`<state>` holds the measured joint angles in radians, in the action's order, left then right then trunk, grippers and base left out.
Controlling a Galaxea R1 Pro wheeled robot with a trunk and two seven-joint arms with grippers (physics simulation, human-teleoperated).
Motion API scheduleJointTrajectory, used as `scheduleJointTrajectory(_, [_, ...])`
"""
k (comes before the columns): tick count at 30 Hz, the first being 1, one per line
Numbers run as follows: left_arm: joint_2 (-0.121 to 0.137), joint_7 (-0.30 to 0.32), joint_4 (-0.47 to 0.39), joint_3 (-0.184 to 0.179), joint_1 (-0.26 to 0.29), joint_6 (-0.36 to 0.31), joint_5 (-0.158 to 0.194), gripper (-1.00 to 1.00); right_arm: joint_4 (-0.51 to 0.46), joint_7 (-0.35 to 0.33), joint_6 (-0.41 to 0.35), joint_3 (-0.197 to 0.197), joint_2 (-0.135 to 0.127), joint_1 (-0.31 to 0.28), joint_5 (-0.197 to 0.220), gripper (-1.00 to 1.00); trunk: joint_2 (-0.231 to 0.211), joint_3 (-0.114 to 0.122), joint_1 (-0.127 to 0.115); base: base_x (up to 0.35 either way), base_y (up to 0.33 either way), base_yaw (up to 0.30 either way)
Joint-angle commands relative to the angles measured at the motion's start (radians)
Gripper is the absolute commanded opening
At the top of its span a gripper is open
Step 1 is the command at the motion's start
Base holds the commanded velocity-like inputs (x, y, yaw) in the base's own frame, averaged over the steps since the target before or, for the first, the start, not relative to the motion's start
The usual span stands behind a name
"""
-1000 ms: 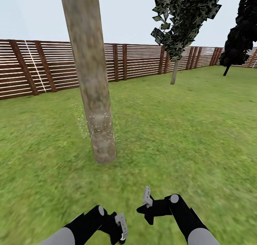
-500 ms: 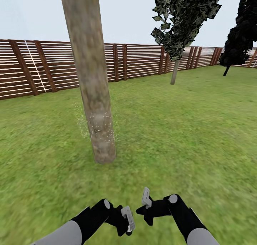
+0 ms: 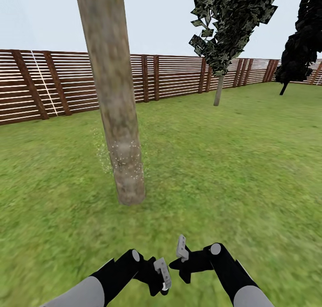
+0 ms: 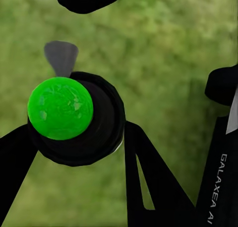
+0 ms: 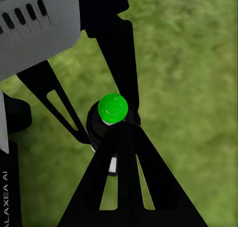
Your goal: In the garden, pick up the pesticide atomizer on the floor and spray pesticide onto both trees until each tree trunk is fully covered.
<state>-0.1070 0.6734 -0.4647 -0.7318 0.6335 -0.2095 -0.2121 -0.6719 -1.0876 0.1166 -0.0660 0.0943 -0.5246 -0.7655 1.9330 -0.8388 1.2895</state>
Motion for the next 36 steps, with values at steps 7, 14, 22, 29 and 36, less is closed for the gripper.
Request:
scheduleJointTrajectory(7, [0.000,0.003,0.000,0.000,0.000,0.001,0.002,-1.00,0.000,0.000,0.000,0.000,0.001,0.000,0.000,-1.00,0.000,0.000,0.000,0.000,0.000,0.000])
scheduleJointTrajectory(14, [0.000,0.027,-0.002,0.002,0.000,0.003,0.003,-1.00,0.001,0.000,0.000,0.000,0.001,0.000,0.000,-1.00,0.000,0.000,0.000,0.000,0.000,0.000])
scheduleJointTrajectory(22, [0.001,0.028,-0.041,0.005,-0.003,0.002,0.003,-1.00,0.002,0.001,0.000,0.000,0.001,0.000,0.000,-1.00,0.000,0.000,0.000,0.000,0.000,0.000])
scheduleJointTrajectory(29, [0.008,0.028,-0.037,0.007,-0.003,0.002,0.002,-1.00,0.002,0.001,0.000,0.000,0.001,0.000,0.000,-1.00,0.000,0.000,0.000,0.000,0.000,0.000])
scheduleJointTrajectory(36, [0.109,0.026,-0.022,0.008,-0.003,0.002,-0.004,-1.00,0.001,0.002,0.000,0.000,0.001,0.000,-0.002,-1.00,0.000,0.000,0.000,0.000,0.000,0.000])
